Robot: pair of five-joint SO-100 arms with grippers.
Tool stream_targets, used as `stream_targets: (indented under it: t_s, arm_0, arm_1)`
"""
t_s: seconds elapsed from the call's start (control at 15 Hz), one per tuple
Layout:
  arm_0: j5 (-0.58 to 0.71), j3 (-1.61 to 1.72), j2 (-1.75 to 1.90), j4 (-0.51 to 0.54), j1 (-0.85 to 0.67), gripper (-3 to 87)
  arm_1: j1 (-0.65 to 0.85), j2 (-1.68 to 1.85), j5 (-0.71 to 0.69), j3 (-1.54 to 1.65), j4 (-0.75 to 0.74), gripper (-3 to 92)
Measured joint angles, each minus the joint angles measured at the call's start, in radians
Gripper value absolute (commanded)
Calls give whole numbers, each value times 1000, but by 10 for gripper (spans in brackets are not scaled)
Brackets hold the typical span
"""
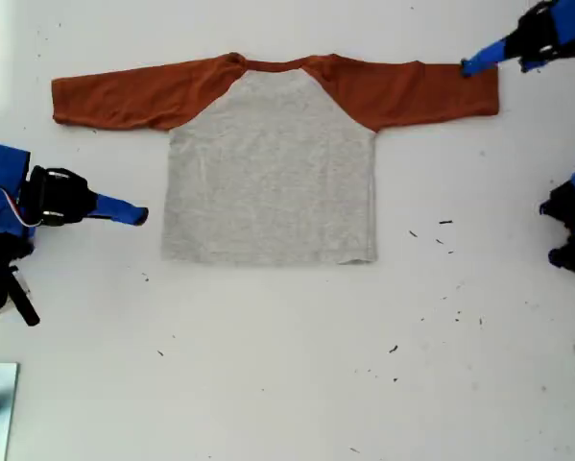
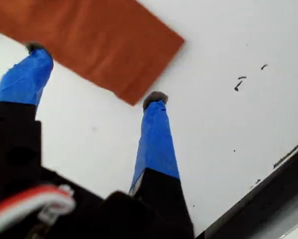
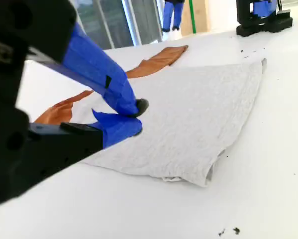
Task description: Fold t shirt
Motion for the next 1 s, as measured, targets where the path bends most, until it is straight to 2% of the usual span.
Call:
stream_targets:
  t_s: [0.13,0.2,0.33,0.47,0.6,0.8,1.0]
  arm_0:
    - [0,0,0,0,0,5]
    - [0,0,0,0,0,4]
    - [0,0,0,0,-3,1]
    - [0,0,0,0,-6,-1]
    - [0,0,0,0,-5,-1]
    - [0,0,0,0,-5,-1]
    - [0,0,0,0,-5,-2]
  arm_1:
    - [-3,-38,-32,149,-199,306]
    - [2,-55,-43,213,-279,242]
    - [0,-95,-48,284,-414,37]
    - [-15,-141,-46,291,-491,35]
    - [-26,-103,-46,268,-462,35]
    - [-81,64,-21,232,-255,35]
    - [-336,169,110,21,-55,35]
